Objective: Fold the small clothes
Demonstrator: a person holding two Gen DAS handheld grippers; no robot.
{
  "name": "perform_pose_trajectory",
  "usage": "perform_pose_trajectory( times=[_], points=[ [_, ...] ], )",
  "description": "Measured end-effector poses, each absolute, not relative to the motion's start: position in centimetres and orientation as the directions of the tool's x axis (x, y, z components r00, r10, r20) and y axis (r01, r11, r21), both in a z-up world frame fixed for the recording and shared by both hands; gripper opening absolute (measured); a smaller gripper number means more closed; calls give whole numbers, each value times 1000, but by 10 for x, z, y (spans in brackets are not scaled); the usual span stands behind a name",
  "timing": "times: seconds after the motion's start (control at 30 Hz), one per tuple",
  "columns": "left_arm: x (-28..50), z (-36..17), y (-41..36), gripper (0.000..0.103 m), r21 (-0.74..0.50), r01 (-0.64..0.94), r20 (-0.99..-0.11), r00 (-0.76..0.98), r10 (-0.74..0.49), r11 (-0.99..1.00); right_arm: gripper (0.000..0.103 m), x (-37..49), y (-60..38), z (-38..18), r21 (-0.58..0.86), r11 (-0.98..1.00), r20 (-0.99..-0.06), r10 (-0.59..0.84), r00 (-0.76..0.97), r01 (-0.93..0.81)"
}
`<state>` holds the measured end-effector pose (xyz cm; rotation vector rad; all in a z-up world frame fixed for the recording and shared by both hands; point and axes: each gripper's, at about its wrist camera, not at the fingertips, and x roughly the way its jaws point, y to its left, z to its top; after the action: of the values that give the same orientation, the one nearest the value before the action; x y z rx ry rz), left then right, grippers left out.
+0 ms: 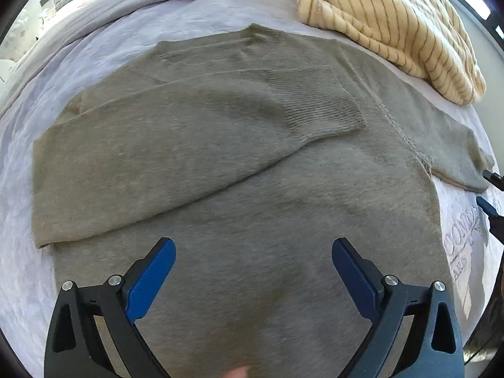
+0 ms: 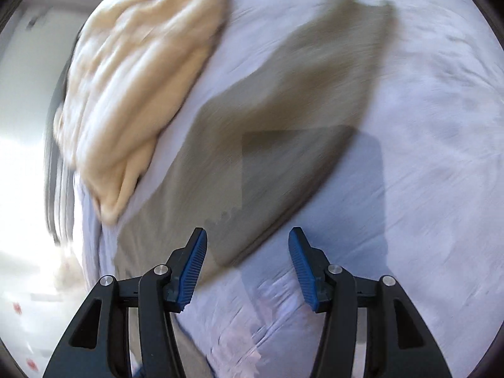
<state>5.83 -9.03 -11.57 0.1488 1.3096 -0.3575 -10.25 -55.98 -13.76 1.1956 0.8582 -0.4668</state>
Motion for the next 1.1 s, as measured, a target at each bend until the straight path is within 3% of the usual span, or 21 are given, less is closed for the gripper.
perform_pose_trajectory(
  times=[0.43,0.5,0.53,0.67,0.83,0.93,1.1],
  points=[
    [63,-112,-137,99,-134,327,-954,214,-211,935,57,-115,-635,-165,781,45,-623,106,775,623],
    [65,-112,-141,99,-158,314,-953,201,-228,936,18,-112,-635,-168,807,28,-587,145,796,590],
    [66,-112,-140,99,-170,307,-951,198,-237,936,8,-106,-633,-167,815,28,-576,160,802,579],
    [65,-104,-131,99,-168,290,-944,227,-239,942,8,-77,-612,-146,870,93,-492,229,840,484],
    [70,-98,-104,99,-173,235,-939,253,-232,956,8,-8,-566,-89,876,355,-452,369,812,326],
    [74,-96,-81,99,-160,183,-938,278,-207,970,8,32,-520,-64,851,475,-455,454,766,224],
    [79,-96,-35,99,-157,84,-935,309,-175,984,9,92,-408,-49,752,658,-540,571,619,49]
  ],
)
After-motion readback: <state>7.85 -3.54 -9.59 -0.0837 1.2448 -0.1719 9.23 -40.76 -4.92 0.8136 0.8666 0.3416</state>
